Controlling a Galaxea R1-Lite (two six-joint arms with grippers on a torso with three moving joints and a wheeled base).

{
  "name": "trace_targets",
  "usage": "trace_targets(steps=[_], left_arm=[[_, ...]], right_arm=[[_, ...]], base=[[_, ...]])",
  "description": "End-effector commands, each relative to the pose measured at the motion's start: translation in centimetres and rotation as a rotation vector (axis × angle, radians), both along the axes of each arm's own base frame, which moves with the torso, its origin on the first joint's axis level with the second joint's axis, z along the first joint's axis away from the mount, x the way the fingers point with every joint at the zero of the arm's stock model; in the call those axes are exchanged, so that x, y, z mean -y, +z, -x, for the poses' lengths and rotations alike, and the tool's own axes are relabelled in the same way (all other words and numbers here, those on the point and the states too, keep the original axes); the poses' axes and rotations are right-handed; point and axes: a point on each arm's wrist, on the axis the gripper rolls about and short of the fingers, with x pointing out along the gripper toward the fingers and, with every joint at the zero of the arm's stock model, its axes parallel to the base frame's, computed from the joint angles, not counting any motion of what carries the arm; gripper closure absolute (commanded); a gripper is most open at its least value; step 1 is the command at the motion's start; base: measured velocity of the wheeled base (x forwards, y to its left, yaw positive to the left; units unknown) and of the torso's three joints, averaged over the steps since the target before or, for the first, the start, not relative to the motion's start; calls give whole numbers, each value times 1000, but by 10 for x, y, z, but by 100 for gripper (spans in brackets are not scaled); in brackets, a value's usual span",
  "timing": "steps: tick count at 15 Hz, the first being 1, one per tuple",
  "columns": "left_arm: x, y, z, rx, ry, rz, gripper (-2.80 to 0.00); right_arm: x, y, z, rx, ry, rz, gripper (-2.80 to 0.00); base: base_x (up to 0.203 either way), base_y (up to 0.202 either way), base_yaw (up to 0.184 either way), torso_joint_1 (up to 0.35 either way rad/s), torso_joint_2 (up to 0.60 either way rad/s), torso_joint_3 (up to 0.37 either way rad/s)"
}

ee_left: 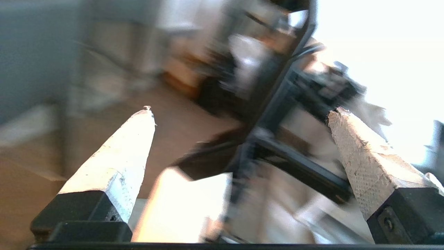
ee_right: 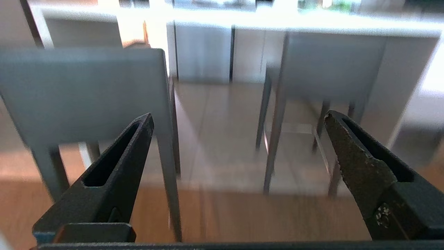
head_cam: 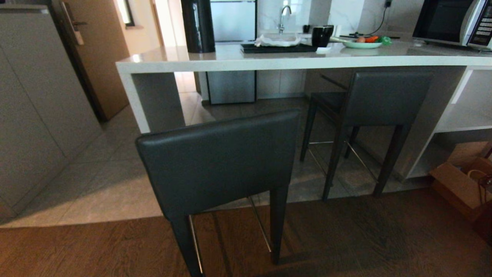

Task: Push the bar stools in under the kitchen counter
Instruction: Pull the gray chair out from under the dining table

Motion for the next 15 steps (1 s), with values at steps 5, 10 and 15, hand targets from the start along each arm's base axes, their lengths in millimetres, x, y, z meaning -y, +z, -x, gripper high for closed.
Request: trace_targets(steps=[5, 10, 15], left_arm=[[-5, -109, -5, 231, 543, -275, -280], [-16, -189, -46, 153, 1041, -419, -280], [-16, -230, -65, 126, 1061, -472, -280]], right_arm=[[-1, -53, -17, -142, -13, 3, -280], [0, -109, -61, -130, -57, 51, -280], [1, -125, -67, -172, -102, 60, -280]], base=[[0, 0, 0, 0, 0, 0], [0, 0, 0, 0, 0, 0], [0, 0, 0, 0, 0, 0]])
